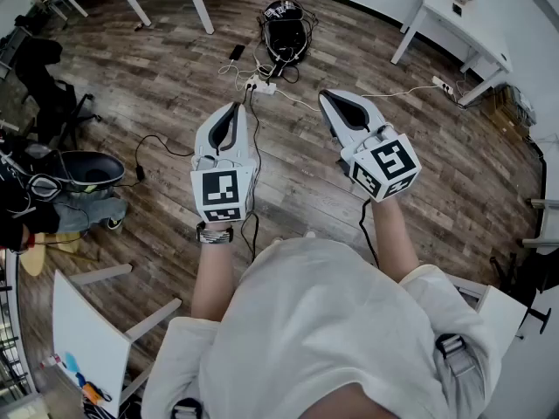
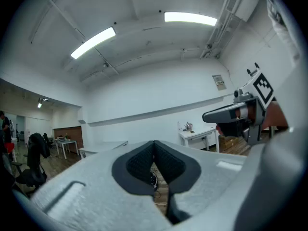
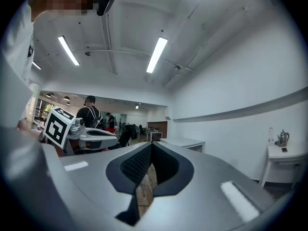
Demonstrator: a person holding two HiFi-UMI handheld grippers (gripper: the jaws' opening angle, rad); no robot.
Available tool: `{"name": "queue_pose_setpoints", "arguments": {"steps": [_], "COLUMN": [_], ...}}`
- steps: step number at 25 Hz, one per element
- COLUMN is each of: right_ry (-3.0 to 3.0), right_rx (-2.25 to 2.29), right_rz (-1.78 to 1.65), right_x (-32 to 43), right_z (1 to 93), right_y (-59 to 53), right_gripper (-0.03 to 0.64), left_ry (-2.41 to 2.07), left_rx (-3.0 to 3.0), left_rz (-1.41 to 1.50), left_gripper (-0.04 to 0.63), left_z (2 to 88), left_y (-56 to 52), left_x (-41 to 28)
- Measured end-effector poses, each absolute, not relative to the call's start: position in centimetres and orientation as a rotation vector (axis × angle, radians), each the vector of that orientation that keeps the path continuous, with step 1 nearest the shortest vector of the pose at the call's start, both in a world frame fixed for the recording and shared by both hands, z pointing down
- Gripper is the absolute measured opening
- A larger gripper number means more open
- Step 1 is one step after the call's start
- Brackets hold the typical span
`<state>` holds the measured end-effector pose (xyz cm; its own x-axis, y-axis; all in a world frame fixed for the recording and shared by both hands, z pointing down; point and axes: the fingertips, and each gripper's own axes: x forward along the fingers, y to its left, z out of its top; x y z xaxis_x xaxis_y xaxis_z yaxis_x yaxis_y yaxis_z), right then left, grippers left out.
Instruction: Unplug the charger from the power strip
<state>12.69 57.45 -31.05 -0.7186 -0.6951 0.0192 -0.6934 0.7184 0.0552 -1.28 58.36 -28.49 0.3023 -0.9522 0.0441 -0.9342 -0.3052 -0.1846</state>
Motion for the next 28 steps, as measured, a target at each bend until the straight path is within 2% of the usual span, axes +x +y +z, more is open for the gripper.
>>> {"name": "queue_pose_setpoints", "arguments": {"steps": [14,28], "right_ry": [-2.908,-2.934], "right_rx": [1.109,0.983], "right_rz": [0.039,0.049], "right_x": [15.2,18.6], "right_z": [-31.4,-29.8], "right_y": [56.5,57.4], "right_gripper": [0.002,0.0], "left_ry": [1.858,1.899], "left_rx": [-2.387,-2.385], "left_rz": [-0.249,-0.341], "left_gripper": [0.005,0.005], "left_z": [-28.4,-26.0], "left_y": [57.9,59.2], "left_x": [-0.7,3.4]}}
